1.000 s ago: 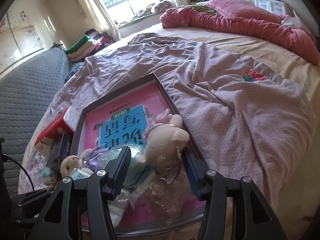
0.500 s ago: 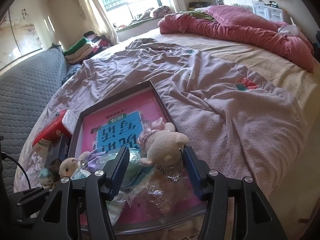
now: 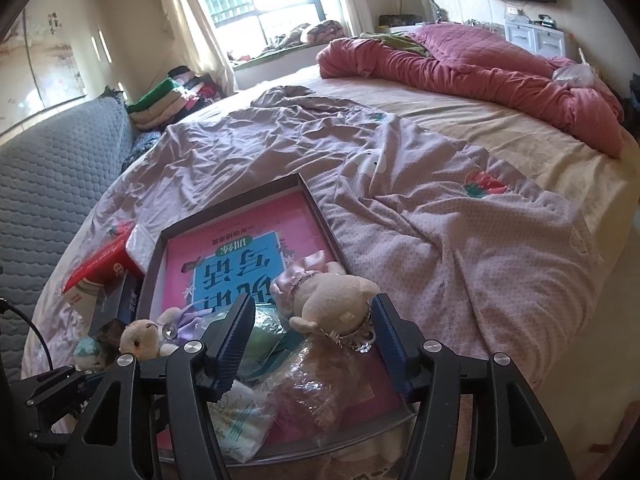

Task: Organize soft objects
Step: 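Open the right tool to drop the bear while the left tool lowers and releases the packet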

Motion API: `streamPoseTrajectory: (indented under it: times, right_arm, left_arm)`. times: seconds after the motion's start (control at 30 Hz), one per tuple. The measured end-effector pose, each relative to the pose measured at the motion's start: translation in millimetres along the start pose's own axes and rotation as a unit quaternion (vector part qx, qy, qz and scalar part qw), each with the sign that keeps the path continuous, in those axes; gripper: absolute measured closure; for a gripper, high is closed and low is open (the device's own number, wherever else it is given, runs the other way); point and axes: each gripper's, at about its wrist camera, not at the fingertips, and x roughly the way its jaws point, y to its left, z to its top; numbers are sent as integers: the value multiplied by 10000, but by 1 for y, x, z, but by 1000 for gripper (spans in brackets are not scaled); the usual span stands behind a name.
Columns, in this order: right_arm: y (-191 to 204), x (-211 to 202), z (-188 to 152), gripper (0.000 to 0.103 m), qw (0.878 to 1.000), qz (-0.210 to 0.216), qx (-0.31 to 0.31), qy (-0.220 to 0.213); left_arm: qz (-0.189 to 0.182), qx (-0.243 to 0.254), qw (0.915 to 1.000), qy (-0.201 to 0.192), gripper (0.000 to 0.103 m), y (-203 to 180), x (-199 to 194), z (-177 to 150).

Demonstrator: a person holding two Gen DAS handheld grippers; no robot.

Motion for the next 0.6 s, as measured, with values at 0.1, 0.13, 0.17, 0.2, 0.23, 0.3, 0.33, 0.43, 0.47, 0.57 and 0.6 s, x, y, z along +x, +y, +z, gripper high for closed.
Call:
streamPoseTrajectory:
  times: [0.1, 0.13, 0.17, 0.2, 0.23, 0.3, 0.33, 0.43, 0.47, 0.57, 0.6]
  right_arm:
    - [1, -3, 1, 39, 10000, 9, -31, -36]
    - [2, -4, 1, 39, 10000, 9, -48, -40]
    - [3, -5, 1, 39, 10000, 12, -67, -41]
    - [5, -6, 1, 39, 9999, 11, -102, -45]
    - [6, -7, 1, 39, 9999, 5, -139, -65]
    - [8, -10, 1, 39, 9998, 18, -185, -93]
    - [9, -12, 1, 39, 9997, 17, -197, -108]
    - [12, -16, 2, 37, 9996, 27, -231, -144]
    - [13, -18, 2, 36, 9996, 32, -241, -170]
    - [14, -22, 3, 33, 9994, 86, -229, -248]
    - [14, -23, 4, 33, 9994, 101, -227, -253]
  left_arm:
    - [52, 17, 10000, -36, 46, 1, -4, 0]
    - [97, 26, 9999, -49, 44, 1, -6, 0]
    - [127, 34, 9999, -52, 42, 1, -7, 0]
    - [153, 55, 9998, -72, 42, 0, -9, -1]
    - [164, 68, 9998, -92, 41, 0, -11, -1]
    - [210, 88, 9996, -135, 41, -1, -15, -2]
    - [228, 90, 9996, -151, 39, -1, -17, -2]
    - [351, 42, 9991, -231, 36, 2, -25, -3]
    - [390, 20, 9989, -250, 36, 3, -27, -3]
    - [451, -76, 9985, -309, 34, 9, -36, -3]
    - [459, -92, 9984, -309, 33, 10, -38, -4]
